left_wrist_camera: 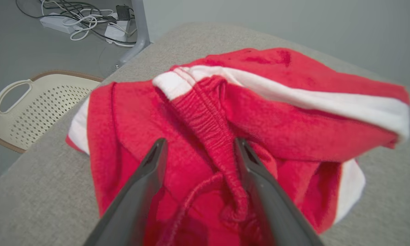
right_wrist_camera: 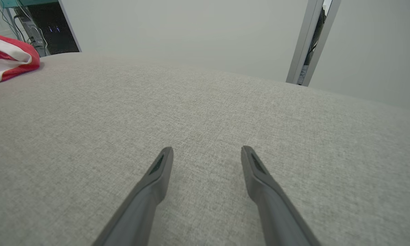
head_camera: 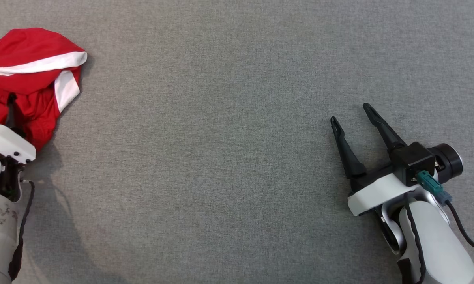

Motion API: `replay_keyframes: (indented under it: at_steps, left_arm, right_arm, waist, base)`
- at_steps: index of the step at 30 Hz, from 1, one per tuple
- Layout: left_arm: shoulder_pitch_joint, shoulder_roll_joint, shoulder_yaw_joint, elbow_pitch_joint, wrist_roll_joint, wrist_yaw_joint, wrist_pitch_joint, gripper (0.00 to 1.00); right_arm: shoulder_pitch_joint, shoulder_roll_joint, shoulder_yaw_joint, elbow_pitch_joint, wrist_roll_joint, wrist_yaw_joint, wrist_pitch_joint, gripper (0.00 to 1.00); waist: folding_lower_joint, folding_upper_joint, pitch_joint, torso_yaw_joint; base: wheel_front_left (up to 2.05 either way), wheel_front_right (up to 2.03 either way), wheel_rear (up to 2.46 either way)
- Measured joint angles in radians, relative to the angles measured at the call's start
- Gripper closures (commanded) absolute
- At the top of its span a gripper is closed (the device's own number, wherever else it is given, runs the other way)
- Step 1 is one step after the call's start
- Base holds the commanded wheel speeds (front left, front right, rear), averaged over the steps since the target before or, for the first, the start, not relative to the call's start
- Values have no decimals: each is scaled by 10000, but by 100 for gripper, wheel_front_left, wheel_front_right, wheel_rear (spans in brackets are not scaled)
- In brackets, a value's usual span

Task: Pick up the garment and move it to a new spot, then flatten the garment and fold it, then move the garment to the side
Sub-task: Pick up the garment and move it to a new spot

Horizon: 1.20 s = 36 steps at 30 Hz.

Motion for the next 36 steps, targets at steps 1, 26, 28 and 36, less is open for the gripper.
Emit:
replay_keyframes:
  at_steps: [1,26,28,36]
  left_arm:
    - [-8,-46,-77,-8,-63,-4,8,0]
    - [-396,-673,-4855,-4594,-115,-4,-1014,100]
    - [-400,-1076,-5331,-5231,-182,-6,-1014,100]
    - [553,-2410,-5845,-7565,-642,-6,-1028,100]
  right_arm:
    - [0,0,-12,-15,-6,0,0,0]
    - [633,420,-732,986,1103,-2,-305,0]
    - [821,428,-846,957,1233,-2,-305,0]
    - [1259,426,-1080,894,1448,-2,-305,0]
  waist:
    - [0,0,22,-17]
    - [0,0,-2271,-973]
    - [0,0,-2503,-1181]
    - [0,0,-3187,-1831]
  base:
    - [0,0,0]
    - [0,0,0]
    - [0,0,0]
    - [0,0,0]
